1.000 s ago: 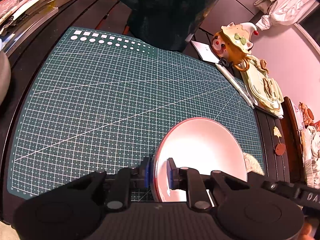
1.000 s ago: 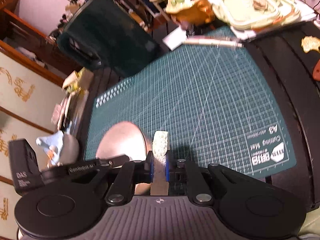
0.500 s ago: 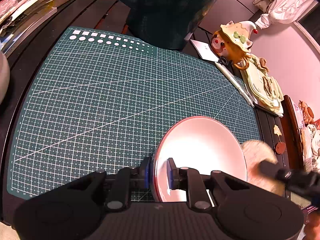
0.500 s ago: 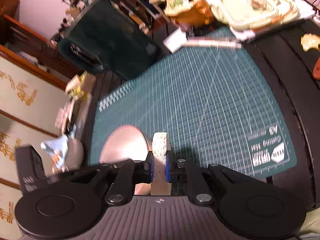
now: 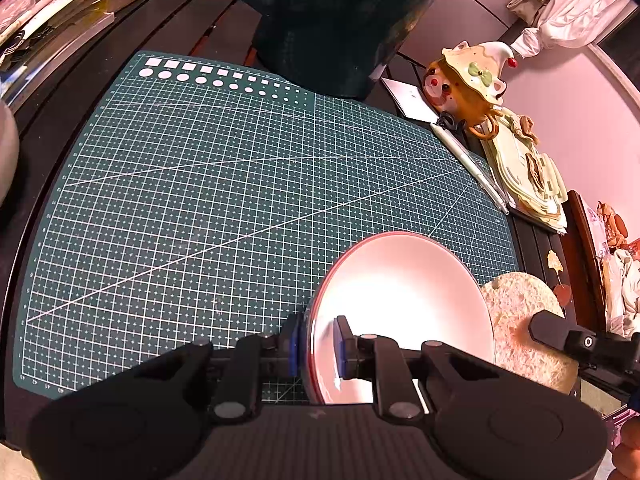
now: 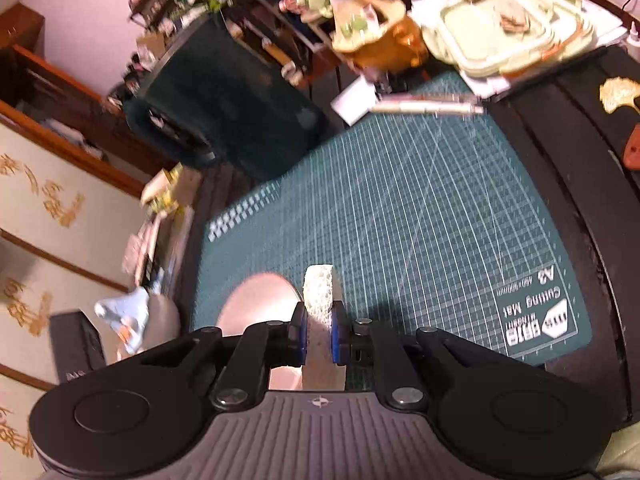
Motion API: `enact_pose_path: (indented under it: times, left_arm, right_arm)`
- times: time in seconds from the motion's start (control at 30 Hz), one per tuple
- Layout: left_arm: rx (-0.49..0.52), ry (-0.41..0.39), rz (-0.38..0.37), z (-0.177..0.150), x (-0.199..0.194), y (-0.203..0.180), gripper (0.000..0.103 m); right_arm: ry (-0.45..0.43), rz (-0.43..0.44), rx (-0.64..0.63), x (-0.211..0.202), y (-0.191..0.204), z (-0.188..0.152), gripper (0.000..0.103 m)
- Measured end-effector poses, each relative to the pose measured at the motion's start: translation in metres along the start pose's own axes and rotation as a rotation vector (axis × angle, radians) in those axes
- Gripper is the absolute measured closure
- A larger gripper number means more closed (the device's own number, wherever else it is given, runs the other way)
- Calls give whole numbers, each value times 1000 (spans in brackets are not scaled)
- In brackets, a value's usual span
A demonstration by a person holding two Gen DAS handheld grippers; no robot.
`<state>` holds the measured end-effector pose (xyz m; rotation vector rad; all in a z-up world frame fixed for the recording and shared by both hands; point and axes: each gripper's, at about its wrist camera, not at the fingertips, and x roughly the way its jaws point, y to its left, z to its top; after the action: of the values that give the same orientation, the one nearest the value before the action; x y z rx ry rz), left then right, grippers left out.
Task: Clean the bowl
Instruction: 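Press the cream sponge against the bowl's outer wall with the right gripper, then scrub the bowl's outer wall with the right gripper's sponge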
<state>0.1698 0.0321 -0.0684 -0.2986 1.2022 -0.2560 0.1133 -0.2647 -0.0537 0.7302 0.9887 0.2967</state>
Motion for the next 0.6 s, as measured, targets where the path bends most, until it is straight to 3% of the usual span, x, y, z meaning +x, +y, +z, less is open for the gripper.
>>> enact_pose_path:
  times: [0.17,0.37,0.6]
  left_arm:
    - [-2,2,0,0,1,0,88]
    - [-3,3,0,0,1,0,88]
    - [-1,2,1,0,1,-1,88]
  right_arm:
    - [58,-31,-33,10,1,-8,92]
    - [0,-1,5,-1,-2,3,92]
    - [63,-28,-45,6,1,-7,92]
